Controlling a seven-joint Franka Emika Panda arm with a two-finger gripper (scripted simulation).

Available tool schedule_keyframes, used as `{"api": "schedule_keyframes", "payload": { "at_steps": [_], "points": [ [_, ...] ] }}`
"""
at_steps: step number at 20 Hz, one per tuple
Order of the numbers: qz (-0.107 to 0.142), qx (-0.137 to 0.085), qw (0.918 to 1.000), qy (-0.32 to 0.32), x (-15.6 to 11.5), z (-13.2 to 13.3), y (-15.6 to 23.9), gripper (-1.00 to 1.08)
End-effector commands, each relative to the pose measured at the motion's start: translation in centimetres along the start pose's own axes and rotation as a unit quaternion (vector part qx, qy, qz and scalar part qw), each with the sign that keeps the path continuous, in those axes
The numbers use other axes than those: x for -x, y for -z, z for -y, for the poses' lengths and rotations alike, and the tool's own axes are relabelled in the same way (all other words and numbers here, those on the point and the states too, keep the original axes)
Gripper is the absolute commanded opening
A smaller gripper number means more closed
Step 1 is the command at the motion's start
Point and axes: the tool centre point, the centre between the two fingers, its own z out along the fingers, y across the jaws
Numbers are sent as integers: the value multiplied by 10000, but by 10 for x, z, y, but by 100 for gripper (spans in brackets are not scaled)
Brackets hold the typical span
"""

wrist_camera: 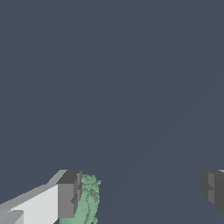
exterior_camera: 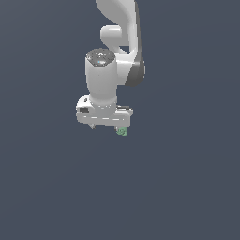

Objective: Pick up the object and move it to a goal position.

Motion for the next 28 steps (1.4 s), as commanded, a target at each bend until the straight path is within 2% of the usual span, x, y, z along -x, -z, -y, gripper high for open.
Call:
{"api": "schedule_keyframes", "payload": {
  "at_steps": [1,7,19,28],
  "points": [
    [17,-20,10000,-22,5,5,-5,100],
    [81,-98,9998,-133,28,24,-26,100],
    [261,-242,9984,-437,94,64,-72,100],
    [300,-259,9980,-493,108,71,-79,100]
  ]
}}
